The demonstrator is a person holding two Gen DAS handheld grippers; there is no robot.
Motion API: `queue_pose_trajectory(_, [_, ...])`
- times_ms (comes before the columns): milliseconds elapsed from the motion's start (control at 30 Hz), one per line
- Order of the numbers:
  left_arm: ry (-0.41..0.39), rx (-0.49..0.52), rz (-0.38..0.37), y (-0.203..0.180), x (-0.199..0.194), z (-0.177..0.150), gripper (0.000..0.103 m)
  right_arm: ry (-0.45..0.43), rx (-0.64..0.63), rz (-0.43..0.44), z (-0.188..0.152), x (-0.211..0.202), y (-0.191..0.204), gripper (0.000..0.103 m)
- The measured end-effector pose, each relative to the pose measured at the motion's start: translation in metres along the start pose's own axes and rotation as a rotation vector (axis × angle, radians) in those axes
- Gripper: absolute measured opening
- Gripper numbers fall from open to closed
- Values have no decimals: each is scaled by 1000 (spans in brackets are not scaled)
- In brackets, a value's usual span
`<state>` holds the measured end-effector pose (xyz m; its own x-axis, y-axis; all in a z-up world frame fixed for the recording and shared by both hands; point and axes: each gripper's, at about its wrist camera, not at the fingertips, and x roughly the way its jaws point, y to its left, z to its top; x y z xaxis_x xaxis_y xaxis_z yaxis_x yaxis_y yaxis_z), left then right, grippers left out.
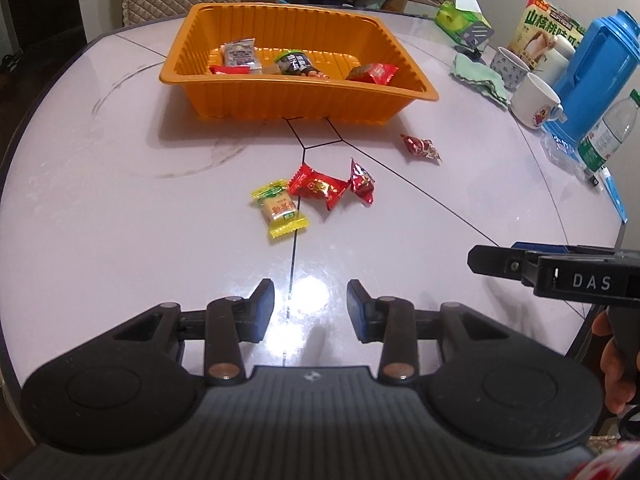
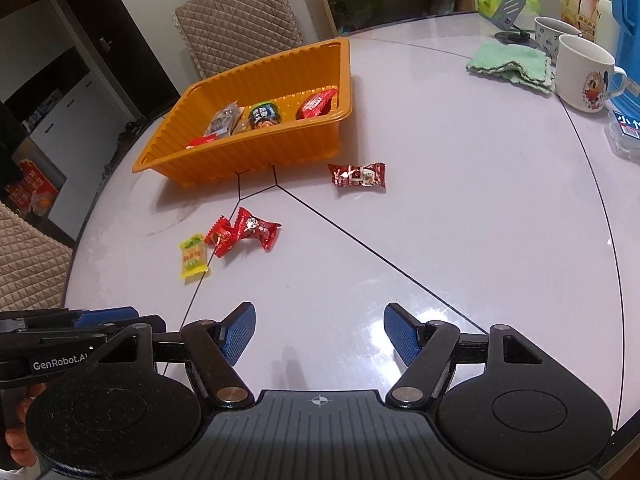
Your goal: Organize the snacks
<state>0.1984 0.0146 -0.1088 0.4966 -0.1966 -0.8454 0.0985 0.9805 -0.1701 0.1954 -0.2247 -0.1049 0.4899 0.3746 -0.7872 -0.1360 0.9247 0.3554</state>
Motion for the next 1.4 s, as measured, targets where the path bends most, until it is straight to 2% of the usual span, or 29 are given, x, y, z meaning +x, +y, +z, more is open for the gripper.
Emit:
queue_pose_trajectory(733, [-48, -63, 46, 16, 41, 29, 36, 19, 32, -18, 10, 27, -14, 71])
queue_pose_trajectory(1133, [-56, -54, 60, 15, 64, 44, 35, 30, 45, -28, 16, 36, -17, 71])
queue_pose_trajectory(1333, [-60, -28, 63, 15, 67, 45, 29, 31, 43, -26, 17, 39, -17, 71])
queue_pose_trajectory(1400, [-63, -12, 69, 16, 68, 45, 23, 32, 37, -24, 17, 40, -16, 71])
